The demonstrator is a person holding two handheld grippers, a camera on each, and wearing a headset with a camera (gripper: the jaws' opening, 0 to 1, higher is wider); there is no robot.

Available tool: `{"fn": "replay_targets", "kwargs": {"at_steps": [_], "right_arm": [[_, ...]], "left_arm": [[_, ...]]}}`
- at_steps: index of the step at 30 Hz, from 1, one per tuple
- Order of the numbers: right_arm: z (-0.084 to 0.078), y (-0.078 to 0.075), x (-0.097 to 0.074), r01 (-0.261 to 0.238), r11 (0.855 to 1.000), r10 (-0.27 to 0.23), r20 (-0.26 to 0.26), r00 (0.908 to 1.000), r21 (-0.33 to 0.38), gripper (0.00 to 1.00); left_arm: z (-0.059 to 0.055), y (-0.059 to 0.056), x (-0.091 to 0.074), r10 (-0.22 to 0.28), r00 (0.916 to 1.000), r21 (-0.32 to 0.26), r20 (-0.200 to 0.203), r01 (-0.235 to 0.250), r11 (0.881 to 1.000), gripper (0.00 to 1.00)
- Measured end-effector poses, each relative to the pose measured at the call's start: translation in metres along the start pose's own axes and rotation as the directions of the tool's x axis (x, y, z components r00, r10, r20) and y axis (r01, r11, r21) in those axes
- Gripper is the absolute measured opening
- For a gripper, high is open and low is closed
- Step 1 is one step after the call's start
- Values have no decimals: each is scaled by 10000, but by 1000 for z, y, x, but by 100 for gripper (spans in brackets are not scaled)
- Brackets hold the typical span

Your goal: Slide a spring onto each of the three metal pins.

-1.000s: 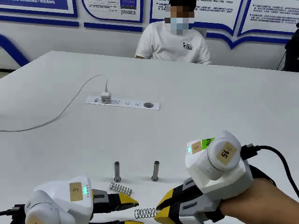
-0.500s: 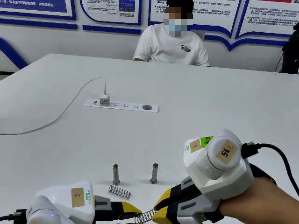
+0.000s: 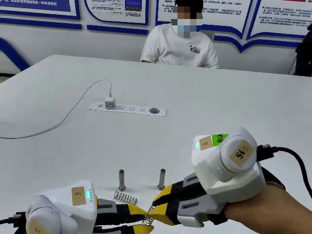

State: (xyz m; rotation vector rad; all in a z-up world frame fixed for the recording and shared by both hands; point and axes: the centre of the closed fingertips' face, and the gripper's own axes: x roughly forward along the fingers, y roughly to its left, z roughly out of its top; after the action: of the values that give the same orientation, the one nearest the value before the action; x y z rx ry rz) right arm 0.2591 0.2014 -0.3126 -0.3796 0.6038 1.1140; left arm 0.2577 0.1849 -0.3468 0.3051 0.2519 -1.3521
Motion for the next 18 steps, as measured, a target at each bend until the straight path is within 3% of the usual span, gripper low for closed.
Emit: {"fn": "replay_targets", "kwargs": {"at_steps": [9, 18], "right_arm": [[11, -2, 1, 182, 9998, -176, 493, 9986, -111, 12], [13, -4, 1, 291, 9995, -285, 630, 9976, -88, 11]], "left_arm": [[6, 5, -1, 150, 9993, -418, 332, -136, 9990, 11], [8, 6, -1, 240, 9986, -555, 480, -213, 9982, 11]]}}
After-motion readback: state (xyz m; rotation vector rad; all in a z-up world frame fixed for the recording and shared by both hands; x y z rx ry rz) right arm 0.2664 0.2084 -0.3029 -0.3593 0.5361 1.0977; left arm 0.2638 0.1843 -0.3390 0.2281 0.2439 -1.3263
